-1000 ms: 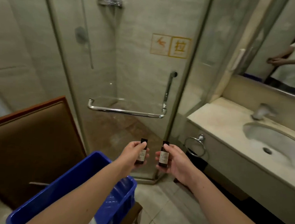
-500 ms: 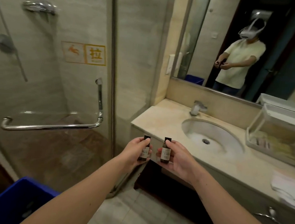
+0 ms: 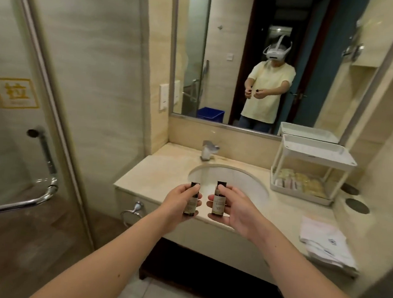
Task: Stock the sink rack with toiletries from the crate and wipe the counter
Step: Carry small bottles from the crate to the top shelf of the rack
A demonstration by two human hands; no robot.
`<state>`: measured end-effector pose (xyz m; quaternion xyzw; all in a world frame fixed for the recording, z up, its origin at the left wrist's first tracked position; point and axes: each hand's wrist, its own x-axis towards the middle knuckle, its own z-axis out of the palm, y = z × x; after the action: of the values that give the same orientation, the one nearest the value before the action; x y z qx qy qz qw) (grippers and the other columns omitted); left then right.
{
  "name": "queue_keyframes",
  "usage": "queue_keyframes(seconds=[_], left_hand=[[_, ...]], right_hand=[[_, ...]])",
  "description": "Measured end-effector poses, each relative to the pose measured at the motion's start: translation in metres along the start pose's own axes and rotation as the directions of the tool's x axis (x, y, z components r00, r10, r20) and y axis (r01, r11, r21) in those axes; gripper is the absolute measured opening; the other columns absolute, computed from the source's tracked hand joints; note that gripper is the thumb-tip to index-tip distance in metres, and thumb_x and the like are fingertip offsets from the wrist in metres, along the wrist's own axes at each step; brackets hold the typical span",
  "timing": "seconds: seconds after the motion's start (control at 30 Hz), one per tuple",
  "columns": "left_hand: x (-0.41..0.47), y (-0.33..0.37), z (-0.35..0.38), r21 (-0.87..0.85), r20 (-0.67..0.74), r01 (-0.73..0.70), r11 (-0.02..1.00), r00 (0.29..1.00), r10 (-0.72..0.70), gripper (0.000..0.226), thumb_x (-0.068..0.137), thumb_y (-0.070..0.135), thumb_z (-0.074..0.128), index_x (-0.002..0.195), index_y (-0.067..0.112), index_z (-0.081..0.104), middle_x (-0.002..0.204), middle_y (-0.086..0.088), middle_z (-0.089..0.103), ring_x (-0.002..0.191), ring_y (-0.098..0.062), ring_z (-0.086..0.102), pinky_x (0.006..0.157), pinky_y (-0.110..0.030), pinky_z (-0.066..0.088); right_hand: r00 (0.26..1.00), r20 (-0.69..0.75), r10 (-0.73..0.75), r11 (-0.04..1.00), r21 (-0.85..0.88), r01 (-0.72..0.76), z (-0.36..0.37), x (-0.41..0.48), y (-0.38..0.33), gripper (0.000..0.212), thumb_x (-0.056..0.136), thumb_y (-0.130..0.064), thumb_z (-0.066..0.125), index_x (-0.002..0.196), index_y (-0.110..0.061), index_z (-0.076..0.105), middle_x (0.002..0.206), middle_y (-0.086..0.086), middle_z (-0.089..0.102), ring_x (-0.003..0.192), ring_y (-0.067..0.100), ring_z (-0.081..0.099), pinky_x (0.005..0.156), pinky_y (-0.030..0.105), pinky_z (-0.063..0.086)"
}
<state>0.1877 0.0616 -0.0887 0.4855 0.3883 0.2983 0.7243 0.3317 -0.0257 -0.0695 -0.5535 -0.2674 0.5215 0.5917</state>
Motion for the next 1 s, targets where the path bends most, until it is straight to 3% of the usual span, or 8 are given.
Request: queue_keyframes(seconds=[0.17,0.3,0.43,0.67,0.87,1.0], left_hand=[[0.032,0.0,0.047,0.036,0.09,0.007,0.999,0.996,-0.01,0.024,0.092,0.034,0.063,0.108,0.017,0.062,0.093,-0.001,0.066,0.084,-0.017,0.063,0.081,-0.037,0.054],[0.062,0.002,0.083,0.048,0.16,0.017,0.999,0.987,-0.024,0.02,0.091,0.033,0.064,0.103,0.017,0.063,0.092,-0.001,0.066,0.085,-0.017,0.063,0.087,-0.039,0.054],[0.099,0.003,0.119,0.071,0.251,0.032,0.997,0.967,-0.049,0.023,0.091,0.034,0.065,0.104,0.015,0.062,0.095,-0.004,0.065,0.086,-0.017,0.063,0.088,-0.04,0.054],[0.171,0.018,0.183,0.093,0.368,0.053,0.994,0.926,-0.084,0.023,0.089,0.031,0.068,0.107,0.016,0.064,0.096,-0.004,0.063,0.09,-0.021,0.064,0.092,-0.044,0.052],[0.227,0.043,0.221,0.184,0.455,-0.063,0.981,0.89,-0.028,0.022,0.089,0.034,0.066,0.106,0.02,0.065,0.102,-0.004,0.067,0.097,-0.02,0.064,0.074,-0.031,0.052],[0.263,0.06,0.24,0.224,0.492,-0.125,0.967,0.87,-0.001,0.019,0.09,0.034,0.065,0.104,0.021,0.066,0.099,-0.002,0.069,0.09,-0.017,0.063,0.079,-0.031,0.049]], right_hand=[[0.993,-0.11,-0.043,0.998,0.041,0.048,-0.052,0.008,-0.022,0.025,0.095,-0.029,0.062,0.112,-0.012,0.054,0.113,0.018,0.068,0.102,0.03,0.068,0.081,0.048,0.058],[0.978,-0.192,-0.079,0.995,0.052,0.09,-0.089,0.017,-0.035,0.024,0.096,-0.029,0.061,0.112,-0.013,0.054,0.102,0.015,0.071,0.105,0.03,0.067,0.086,0.051,0.057],[0.963,-0.256,-0.078,0.992,0.079,0.101,-0.12,0.03,-0.04,0.024,0.095,-0.028,0.062,0.114,-0.013,0.055,0.115,0.018,0.065,0.109,0.033,0.065,0.084,0.052,0.057],[0.901,-0.418,-0.116,0.989,0.04,0.145,-0.173,0.066,-0.068,0.028,0.096,-0.027,0.062,0.119,-0.013,0.055,0.114,0.01,0.06,0.113,0.031,0.063,0.092,0.056,0.053],[0.843,-0.51,-0.169,0.983,-0.027,0.18,-0.205,0.104,-0.101,0.02,0.095,-0.027,0.062,0.112,-0.018,0.058,0.112,0.006,0.065,0.11,0.027,0.065,0.094,0.052,0.052],[0.816,-0.543,-0.198,0.977,-0.037,0.212,-0.221,0.129,-0.127,0.022,0.095,-0.026,0.063,0.114,-0.017,0.059,0.114,0.006,0.067,0.105,0.026,0.065,0.083,0.045,0.053]])
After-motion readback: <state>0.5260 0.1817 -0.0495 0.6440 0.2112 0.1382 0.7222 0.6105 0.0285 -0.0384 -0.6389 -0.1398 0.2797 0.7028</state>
